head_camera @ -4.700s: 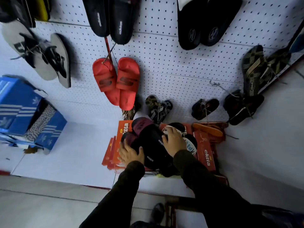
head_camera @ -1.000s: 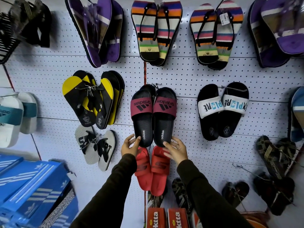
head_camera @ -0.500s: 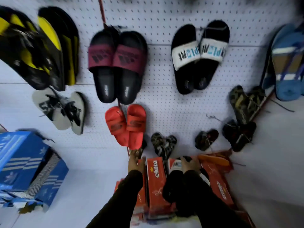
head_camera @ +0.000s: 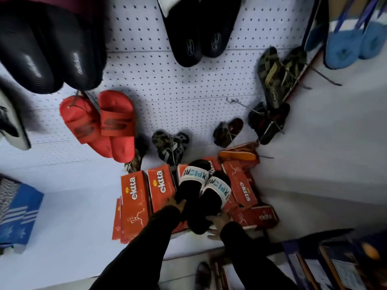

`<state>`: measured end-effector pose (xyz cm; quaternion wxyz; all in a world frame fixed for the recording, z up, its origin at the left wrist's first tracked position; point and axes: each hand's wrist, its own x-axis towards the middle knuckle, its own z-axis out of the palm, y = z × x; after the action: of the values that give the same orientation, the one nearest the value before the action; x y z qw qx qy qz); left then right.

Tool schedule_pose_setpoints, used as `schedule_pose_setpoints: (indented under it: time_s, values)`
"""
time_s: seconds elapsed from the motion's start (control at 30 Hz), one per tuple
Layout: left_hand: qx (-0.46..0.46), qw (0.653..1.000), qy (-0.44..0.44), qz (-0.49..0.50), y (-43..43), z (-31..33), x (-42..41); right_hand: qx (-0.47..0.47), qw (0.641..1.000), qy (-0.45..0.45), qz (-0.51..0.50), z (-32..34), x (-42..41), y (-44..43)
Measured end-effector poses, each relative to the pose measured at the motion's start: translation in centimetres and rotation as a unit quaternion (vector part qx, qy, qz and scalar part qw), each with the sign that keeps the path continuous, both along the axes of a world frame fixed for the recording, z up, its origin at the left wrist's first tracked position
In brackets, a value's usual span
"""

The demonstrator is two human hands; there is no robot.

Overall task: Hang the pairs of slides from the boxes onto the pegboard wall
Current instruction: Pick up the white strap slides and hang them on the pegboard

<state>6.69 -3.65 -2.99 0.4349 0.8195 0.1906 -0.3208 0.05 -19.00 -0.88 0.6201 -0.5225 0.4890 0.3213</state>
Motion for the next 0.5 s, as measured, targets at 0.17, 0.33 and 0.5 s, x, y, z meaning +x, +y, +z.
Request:
schedule_pose_setpoints:
  time_s: [0.17, 0.33, 0.5]
  values:
    - [-0.021, 0.997, 0.062, 0.050, -0.1, -0.8, 0.2, 0.025, 0.993, -0.054, -0.105, -2.0, -0.4, -1.3]
    - [-0.112, 0.986, 0.071, 0.102, -0.3, -0.4, -1.3, 0.010, 0.979, -0.115, -0.169, -1.9, -1.3, -2.8]
    - [-0.152, 0.981, 0.007, 0.122, 0.3, 1.2, -3.1, -0.004, 0.968, -0.191, -0.164, -0.5, -1.1, -3.0]
